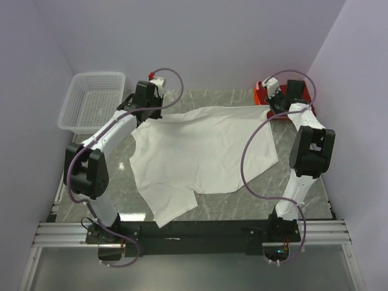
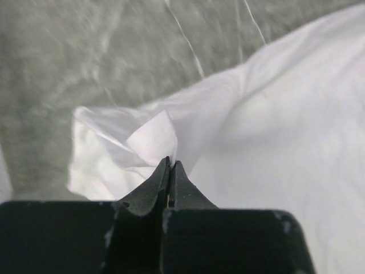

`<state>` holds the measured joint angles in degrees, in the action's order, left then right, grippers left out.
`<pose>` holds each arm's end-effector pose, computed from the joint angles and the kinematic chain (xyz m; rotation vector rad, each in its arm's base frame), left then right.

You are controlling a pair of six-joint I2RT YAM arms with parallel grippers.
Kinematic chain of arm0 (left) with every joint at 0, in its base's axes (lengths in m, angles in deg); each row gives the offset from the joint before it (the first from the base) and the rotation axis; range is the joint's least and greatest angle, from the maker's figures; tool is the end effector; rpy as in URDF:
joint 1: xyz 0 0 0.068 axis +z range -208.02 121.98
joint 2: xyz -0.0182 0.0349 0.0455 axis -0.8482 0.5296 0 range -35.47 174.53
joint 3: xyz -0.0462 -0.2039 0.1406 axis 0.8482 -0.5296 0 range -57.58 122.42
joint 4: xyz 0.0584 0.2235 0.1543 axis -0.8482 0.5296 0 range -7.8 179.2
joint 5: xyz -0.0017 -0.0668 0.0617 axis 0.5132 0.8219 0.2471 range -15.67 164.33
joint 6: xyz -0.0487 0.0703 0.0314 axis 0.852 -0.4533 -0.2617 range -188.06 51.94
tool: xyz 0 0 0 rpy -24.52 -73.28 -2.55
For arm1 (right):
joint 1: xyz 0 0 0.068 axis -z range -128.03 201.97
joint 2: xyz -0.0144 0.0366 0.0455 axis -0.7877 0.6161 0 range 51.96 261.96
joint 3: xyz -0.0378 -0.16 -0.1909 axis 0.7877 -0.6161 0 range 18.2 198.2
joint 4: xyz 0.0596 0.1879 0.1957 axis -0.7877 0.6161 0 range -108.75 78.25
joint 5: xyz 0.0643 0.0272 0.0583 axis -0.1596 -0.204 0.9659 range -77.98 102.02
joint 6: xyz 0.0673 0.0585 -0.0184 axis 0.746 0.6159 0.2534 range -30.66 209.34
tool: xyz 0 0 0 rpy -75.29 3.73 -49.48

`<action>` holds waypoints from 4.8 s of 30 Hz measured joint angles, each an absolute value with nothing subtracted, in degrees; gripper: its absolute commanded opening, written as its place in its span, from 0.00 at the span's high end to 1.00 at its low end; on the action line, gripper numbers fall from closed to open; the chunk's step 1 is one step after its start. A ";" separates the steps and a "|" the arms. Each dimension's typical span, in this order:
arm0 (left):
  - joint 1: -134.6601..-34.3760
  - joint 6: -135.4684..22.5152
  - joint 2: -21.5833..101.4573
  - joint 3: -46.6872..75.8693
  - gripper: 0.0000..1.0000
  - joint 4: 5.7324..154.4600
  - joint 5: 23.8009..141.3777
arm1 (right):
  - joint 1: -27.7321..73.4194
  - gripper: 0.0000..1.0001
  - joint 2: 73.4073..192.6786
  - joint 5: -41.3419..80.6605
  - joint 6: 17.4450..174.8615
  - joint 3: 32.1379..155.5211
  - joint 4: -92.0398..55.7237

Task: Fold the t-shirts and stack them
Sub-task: Fold the tshirt

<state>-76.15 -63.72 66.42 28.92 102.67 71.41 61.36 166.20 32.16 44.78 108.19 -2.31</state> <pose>0.4429 -0.1407 0.2478 0.2357 2.1880 -0.1640 0.4954 -0.0534 0.1833 -0.8449 2.0656 -0.1110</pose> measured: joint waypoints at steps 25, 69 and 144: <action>-78.92 -52.90 63.05 16.70 0.99 114.56 65.22 | 63.96 1.00 166.50 32.60 36.94 108.21 2.79; -69.57 -70.03 63.14 11.04 0.32 120.64 85.25 | 54.84 0.64 161.59 23.07 40.06 96.41 19.46; -59.03 -83.78 54.13 7.02 0.16 126.76 93.14 | 48.64 0.45 128.10 17.30 38.79 59.32 43.59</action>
<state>-59.03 -83.78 54.13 7.02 126.76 93.14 48.64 128.10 17.30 38.79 59.32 43.59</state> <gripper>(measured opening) 0.861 0.371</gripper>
